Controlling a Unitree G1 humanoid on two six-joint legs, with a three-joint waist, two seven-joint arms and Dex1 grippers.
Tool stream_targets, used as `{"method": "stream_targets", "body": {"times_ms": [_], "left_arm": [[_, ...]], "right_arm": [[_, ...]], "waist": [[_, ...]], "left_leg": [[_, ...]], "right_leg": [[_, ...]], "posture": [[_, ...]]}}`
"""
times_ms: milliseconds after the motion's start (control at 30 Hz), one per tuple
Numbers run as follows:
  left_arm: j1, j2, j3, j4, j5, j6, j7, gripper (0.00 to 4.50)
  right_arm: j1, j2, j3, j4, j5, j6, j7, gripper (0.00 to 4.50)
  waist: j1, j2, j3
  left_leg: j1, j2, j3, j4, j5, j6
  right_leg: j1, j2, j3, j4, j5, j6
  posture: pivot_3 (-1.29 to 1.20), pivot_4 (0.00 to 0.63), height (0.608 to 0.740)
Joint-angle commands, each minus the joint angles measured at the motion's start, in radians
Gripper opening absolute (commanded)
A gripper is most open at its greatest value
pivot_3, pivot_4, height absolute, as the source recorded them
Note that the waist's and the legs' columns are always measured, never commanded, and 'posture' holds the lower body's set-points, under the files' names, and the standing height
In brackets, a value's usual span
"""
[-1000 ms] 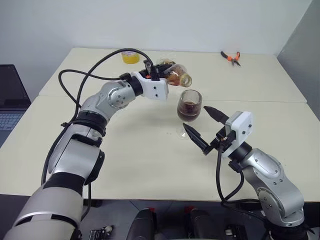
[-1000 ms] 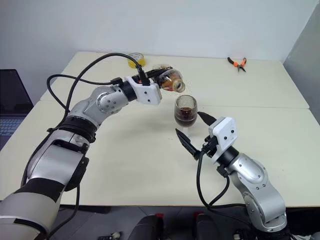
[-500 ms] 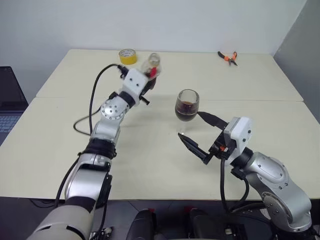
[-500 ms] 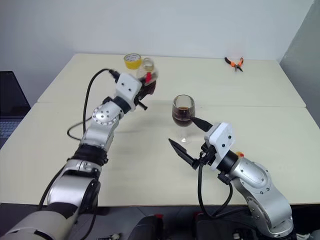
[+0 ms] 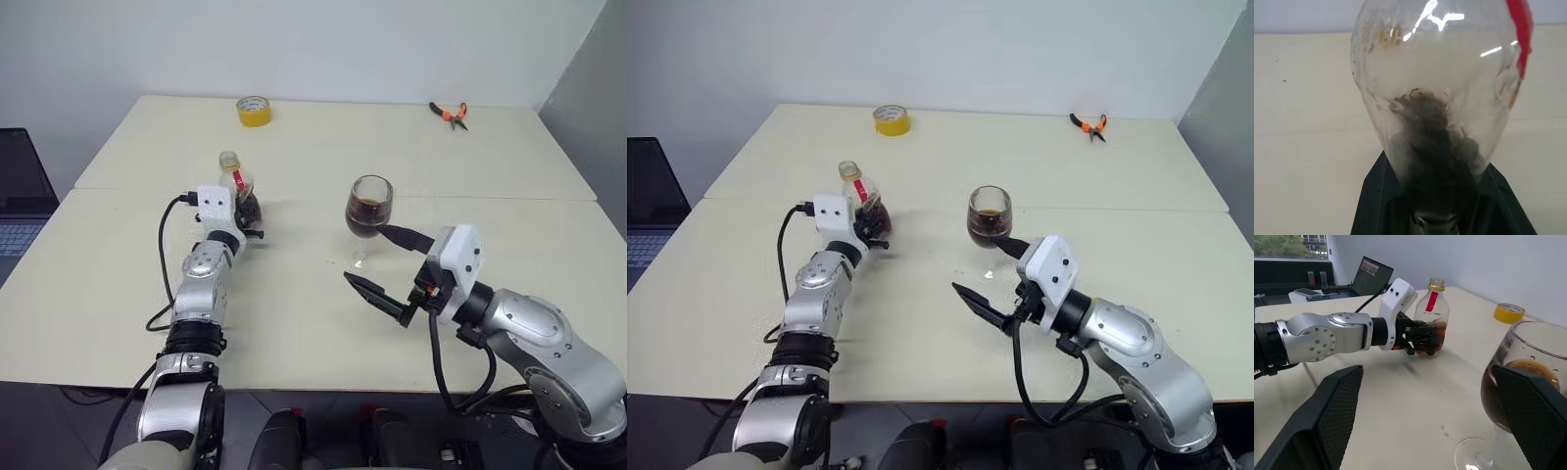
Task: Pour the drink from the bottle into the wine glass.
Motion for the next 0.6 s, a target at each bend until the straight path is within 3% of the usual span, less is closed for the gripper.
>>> {"method": "stream_targets", "body": {"times_ms": [33,500,533,600], "left_arm": [[-0.028,-0.011,0.039,-0.006,-0.039,-0.006,0.021,0.75],[-0.053,-0.001,0.027,0.091,-0.025,-0.059,0.003,0.75],[-0.049,-0.002,0.027,0.085,-0.026,-0.062,-0.001,1.46],[-0.029,-0.002,0.019,0.056,-0.024,-0.064,-0.013,2.02]], "right_arm": [[-0.034,-0.024,-0.025,-0.048,0.045,0.022,0.021,4.50],[-0.046,-0.042,-0.020,-0.038,0.065,0.016,0.024,4.50],[-0.043,-0.043,-0.019,-0.037,0.064,0.014,0.024,4.50],[-0.040,-0.040,-0.018,-0.037,0.059,0.004,0.025,4.50]], "waist": [[0.000,0.000,0.000],[0.001,-0.001,-0.001],[0.001,-0.001,-0.001],[0.001,-0.001,-0.001]], "left_leg": [[0.000,0.000,0.000,0.000,0.000,0.000],[0.000,0.000,0.000,0.000,0.000,0.000],[0.000,0.000,0.000,0.000,0.000,0.000],[0.000,0.000,0.000,0.000,0.000,0.000]], "right_leg": [[0.000,0.000,0.000,0.000,0.000,0.000],[0.000,0.000,0.000,0.000,0.000,0.000],[0.000,0.000,0.000,0.000,0.000,0.000],[0.000,0.000,0.000,0.000,0.000,0.000]], "posture": [[0.00,0.150,0.740],[0.00,0.150,0.740],[0.00,0.150,0.740],[0.00,0.150,0.740]]}}
